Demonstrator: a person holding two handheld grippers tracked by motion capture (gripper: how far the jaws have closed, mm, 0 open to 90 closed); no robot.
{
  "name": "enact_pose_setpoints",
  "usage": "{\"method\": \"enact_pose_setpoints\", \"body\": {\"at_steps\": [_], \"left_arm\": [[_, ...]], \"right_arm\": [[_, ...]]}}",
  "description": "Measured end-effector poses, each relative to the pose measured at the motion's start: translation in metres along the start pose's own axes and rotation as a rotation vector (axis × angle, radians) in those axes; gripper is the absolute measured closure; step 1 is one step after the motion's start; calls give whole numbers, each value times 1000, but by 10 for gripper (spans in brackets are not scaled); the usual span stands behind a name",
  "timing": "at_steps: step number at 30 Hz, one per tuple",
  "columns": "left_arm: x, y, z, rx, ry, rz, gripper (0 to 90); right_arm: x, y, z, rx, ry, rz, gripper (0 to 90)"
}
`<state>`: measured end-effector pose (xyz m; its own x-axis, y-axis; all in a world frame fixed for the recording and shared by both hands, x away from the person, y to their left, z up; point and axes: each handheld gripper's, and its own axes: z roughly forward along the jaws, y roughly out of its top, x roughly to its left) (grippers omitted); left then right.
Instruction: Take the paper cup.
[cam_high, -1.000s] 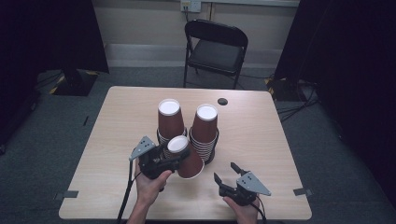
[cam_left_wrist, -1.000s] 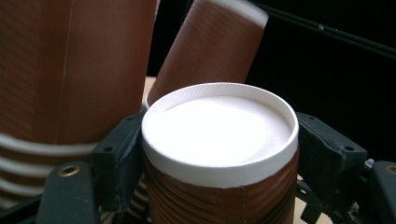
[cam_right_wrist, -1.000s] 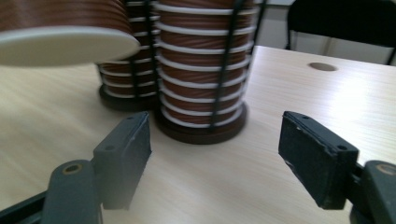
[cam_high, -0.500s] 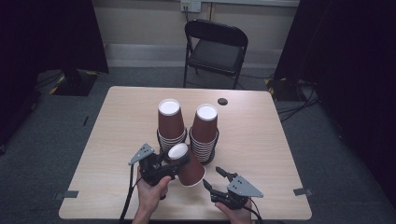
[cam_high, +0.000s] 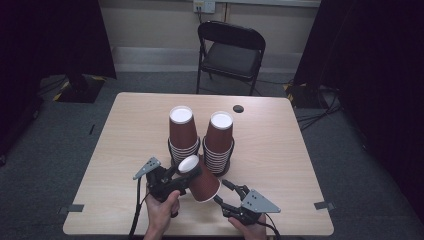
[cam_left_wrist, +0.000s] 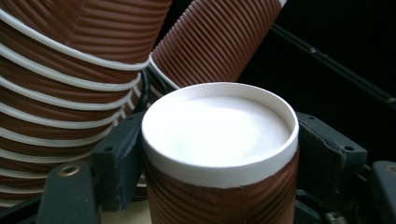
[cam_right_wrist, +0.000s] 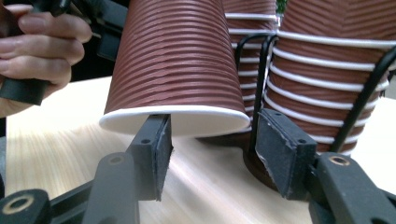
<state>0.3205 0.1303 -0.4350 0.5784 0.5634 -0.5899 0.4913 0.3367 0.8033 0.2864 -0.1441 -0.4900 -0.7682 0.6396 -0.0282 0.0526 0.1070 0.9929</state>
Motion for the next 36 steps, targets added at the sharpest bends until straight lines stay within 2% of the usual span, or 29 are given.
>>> {"method": "enact_pose_setpoints", "body": {"at_steps": [3,7,14,22,29,36], "left_arm": [[0,0,0,3,-2,-5,233],[-1,-3,-1,-1,-23,-39,233],[0,-6,-1,5,-25,-66,233],[-2,-6,-2,-6,-43,-92,233],[-4,-6,-5,-10,-52,-91,233],[2,-9,-10,-17,-71,-136,230]], "right_arm": [[0,1,2,3,8,-3,469],[-1,1,4,-4,16,2,488],[-3,3,5,-33,29,-2,521],[-4,6,13,-61,42,-21,558],[-2,11,22,-75,55,-37,582],[0,12,24,-104,42,-71,657]]}}
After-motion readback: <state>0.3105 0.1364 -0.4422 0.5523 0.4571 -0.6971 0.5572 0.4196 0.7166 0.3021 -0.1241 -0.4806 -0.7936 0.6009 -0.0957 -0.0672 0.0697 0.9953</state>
